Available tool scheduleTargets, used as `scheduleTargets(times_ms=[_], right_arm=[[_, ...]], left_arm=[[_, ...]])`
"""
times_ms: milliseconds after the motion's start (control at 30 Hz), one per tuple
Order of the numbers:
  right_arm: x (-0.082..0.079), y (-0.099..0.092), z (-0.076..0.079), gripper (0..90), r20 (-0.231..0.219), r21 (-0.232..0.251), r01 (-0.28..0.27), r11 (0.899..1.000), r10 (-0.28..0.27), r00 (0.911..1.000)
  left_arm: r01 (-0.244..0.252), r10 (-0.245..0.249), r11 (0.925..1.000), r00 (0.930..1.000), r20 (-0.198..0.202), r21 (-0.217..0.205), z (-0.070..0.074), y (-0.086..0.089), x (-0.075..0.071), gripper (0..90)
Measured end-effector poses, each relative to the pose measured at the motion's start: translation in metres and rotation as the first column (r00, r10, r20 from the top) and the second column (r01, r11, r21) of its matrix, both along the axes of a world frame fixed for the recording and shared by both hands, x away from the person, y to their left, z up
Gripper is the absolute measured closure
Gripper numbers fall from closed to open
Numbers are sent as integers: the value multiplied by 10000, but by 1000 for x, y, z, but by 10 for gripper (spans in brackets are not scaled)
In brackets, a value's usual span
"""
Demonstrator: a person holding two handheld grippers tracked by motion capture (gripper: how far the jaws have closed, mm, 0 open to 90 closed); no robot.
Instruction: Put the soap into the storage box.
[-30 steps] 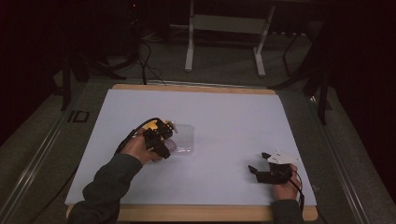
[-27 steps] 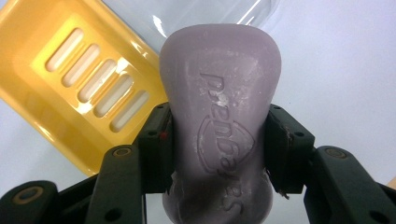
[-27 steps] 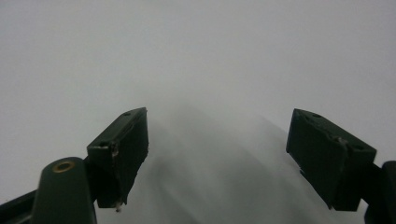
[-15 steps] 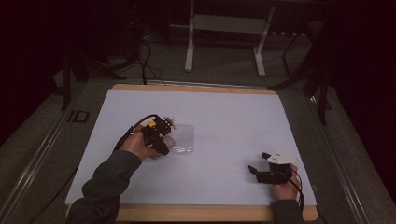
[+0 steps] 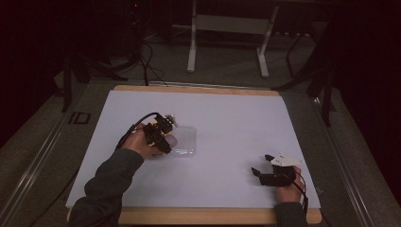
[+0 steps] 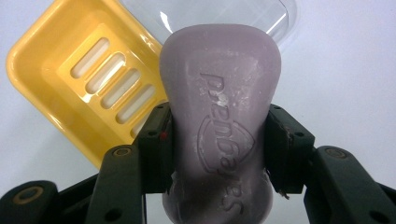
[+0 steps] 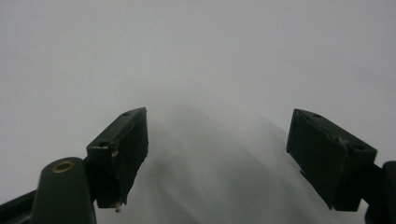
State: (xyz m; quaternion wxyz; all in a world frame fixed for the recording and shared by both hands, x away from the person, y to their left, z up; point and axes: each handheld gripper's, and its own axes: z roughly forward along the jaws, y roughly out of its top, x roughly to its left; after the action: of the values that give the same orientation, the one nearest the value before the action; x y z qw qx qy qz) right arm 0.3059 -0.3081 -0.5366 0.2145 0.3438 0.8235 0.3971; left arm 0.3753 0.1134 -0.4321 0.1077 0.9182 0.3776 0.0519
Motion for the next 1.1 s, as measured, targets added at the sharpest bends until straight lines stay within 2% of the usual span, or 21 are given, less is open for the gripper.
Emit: scheduleTargets(times_ms=[1100], right_arm=[[0,0,0,202,-2,2,3,10000,-3,10000]], left_arm=[[-438,438,9990,9990,22,37,7,6,17,500]])
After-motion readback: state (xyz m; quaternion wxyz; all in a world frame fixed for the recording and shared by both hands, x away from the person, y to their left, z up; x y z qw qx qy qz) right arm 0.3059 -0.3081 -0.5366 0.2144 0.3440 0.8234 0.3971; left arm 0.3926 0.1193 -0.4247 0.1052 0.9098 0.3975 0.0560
